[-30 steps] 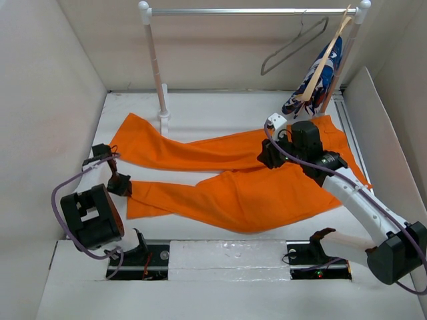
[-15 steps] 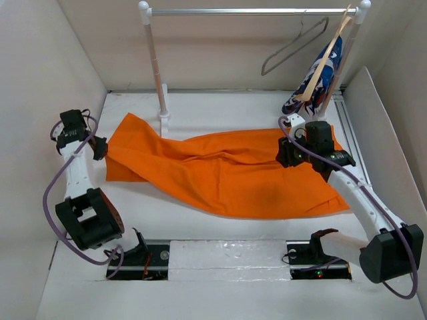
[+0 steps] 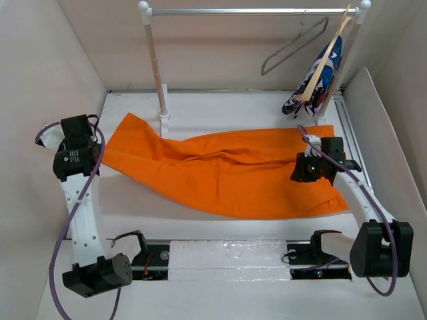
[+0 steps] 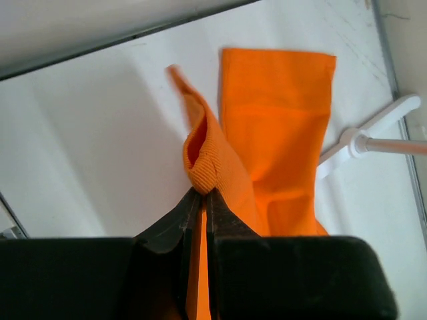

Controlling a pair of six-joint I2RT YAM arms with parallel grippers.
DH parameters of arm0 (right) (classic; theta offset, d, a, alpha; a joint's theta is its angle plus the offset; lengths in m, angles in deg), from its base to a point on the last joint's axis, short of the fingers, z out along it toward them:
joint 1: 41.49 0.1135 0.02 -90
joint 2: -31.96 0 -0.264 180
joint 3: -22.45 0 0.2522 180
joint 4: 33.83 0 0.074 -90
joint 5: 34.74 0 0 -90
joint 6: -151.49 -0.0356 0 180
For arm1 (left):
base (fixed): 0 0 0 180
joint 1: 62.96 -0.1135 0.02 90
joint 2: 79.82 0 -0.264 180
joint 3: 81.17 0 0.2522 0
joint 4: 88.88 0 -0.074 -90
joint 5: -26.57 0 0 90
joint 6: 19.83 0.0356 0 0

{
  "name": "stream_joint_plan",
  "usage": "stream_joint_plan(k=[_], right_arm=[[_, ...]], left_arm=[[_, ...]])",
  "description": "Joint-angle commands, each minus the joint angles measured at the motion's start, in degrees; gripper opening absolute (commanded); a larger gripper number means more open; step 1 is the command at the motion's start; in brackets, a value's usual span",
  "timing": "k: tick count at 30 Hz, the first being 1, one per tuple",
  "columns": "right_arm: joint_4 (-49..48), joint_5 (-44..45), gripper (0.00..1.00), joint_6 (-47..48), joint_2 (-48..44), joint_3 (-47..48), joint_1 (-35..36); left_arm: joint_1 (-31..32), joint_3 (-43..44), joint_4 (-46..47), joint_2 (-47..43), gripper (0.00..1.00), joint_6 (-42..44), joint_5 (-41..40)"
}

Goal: Place the trousers on the hanger
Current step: Fold the trousers at the center of the board.

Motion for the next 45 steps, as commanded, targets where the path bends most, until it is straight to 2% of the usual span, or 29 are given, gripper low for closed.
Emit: stream_joint_plan(k=[1, 2, 5, 8, 11, 13, 14, 15, 19, 22, 23, 26, 27, 28, 34, 35, 37, 38, 39, 40, 41, 42, 43, 45], right_arm=[[3.06, -4.54, 0.19, -2.80, 1.27, 1.48, -4.86], [3.67, -4.37, 0.03, -3.41, 1.81, 2.37, -5.47], [5.78, -2.35, 0.00, -6.05, 0.93, 4.39, -9.50], [8.94, 0.63, 0.00, -6.32, -0.55, 5.53, -15.03], [13.16, 5.73, 0.16, -6.15, -2.05, 6.59, -20.05], [15.10, 10.90, 0.31, -6.23, -2.32, 6.94, -24.89], [15.37, 13.01, 0.33, -6.06, -2.49, 6.68, -26.73], [15.98, 16.95, 0.39, -6.06, -2.32, 6.25, -31.19], [16.60, 21.55, 0.50, -5.97, -2.06, 4.66, -40.16], [16.16, 19.64, 0.59, -7.72, -0.92, 3.09, -45.80], [15.46, 18.15, 0.66, -9.03, -0.74, 2.21, -45.82], [12.30, 17.87, 0.71, -12.72, -0.73, -0.69, -45.82], [9.25, 15.69, 0.77, -13.87, -1.26, -1.92, -45.82], [7.21, 14.02, 0.78, -15.36, -1.70, -3.76, -45.82], [5.00, 17.60, 0.77, -17.83, 2.24, -5.27, -43.98], [3.00, 17.34, 0.77, -18.36, 3.56, -5.97, -43.98], [1.58, 17.51, 0.69, -18.89, 4.88, -6.33, -43.98], [0.87, 18.13, 0.61, -18.89, 5.50, -6.33, -43.98], [0.00, 19.44, 0.42, -18.71, 6.46, -5.89, -43.98], [-0.01, 20.23, 0.32, -18.37, 6.82, -5.45, -43.98], [0.77, 20.85, 0.13, -16.80, 7.17, -4.84, -43.98], [2.08, 21.55, 0.03, -15.91, 7.61, -3.27, -43.98], [3.66, 23.30, 0.00, -15.12, 7.44, -2.38, -43.98], [8.74, 26.11, 0.00, -12.48, 5.25, -0.36, -43.98]], left_arm=[[2.04, 5.99, -0.14, -0.64, 0.00, 0.06, -6.98], [3.26, 7.23, -0.14, -0.64, 0.00, 0.33, -5.84], [6.95, 9.70, -0.40, -1.95, 0.00, 1.91, -5.83], [12.22, 8.39, 0.21, -4.67, 0.00, 2.53, -5.48], [16.97, 6.02, 1.53, -6.87, 0.00, 3.32, -3.55], [20.65, 4.97, 2.94, -8.81, 0.00, 4.02, -3.02], [21.98, 4.61, 3.29, -10.20, 0.00, 4.20, -2.49], [23.21, 4.26, 4.16, -10.83, 0.00, 4.55, -1.96], [28.31, 2.41, 6.80, -13.82, 0.00, 6.57, -0.20], [30.95, 3.20, 7.07, -15.14, 0.00, 7.97, -1.17], [32.43, 3.64, 7.07, -15.66, 0.00, 8.24, -2.13], [34.20, 6.01, 6.46, -16.19, 0.00, 8.95, -4.32], [35.25, 6.36, 6.11, -16.28, 0.00, 9.12, -4.94], [35.78, 6.71, 6.02, -16.54, 0.00, 9.30, -6.08], [36.40, 7.94, 4.35, -17.25, 0.00, 10.70, -10.83], [36.40, 8.56, 3.82, -17.34, 0.00, 11.75, -13.79], [37.63, 10.22, 4.34, -17.42, 0.00, 13.77, -19.24], [37.63, 10.75, 4.95, -17.42, 0.00, 14.83, -26.93], [38.59, 12.06, 4.44, -17.25, 0.00, 15.45, -31.45], [40.25, 12.60, 4.00, -17.16, 0.00, 15.10, -34.36], [41.05, 12.69, 5.04, -17.86, 0.00, 15.45, -35.87], [41.06, 12.87, 5.05, -18.13, 0.00, 16.06, -35.71], [41.06, 13.13, 4.87, -18.30, 0.00, 15.63, -35.45], [41.06, 14.70, 3.38, -18.39, 0.00, 15.36, -36.06]])
